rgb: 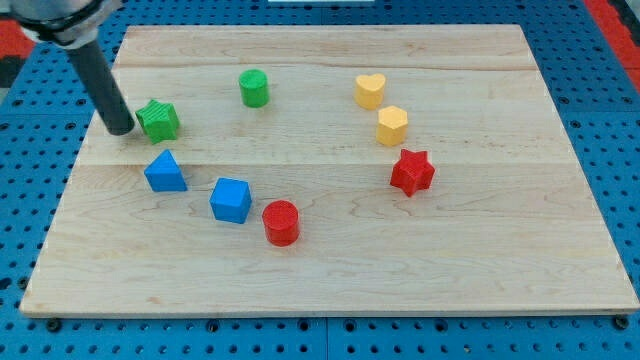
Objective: Push the yellow heart towards left
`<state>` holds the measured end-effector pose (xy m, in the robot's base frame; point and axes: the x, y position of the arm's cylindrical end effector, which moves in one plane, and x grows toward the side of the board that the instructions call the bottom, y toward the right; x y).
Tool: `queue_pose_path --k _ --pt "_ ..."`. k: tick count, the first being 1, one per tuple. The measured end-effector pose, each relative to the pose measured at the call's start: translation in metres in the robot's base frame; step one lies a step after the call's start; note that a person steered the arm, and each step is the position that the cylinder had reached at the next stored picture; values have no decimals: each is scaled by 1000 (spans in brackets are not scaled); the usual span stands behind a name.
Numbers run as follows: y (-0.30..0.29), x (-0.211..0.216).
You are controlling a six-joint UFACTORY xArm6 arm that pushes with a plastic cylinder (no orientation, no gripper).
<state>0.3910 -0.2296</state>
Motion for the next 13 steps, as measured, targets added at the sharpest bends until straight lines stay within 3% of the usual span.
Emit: queue_pose_path --k 2,4,5,6,7,8,9,10,11,12,13 --pt "20 19" --pt "140 28" --pt "231 30" --pt "253 45" --pt "268 93" --pt "340 134" --pt "443 113" --pt "456 40" --pt "403 -21" --pt "332 -48" --pt "332 -67"
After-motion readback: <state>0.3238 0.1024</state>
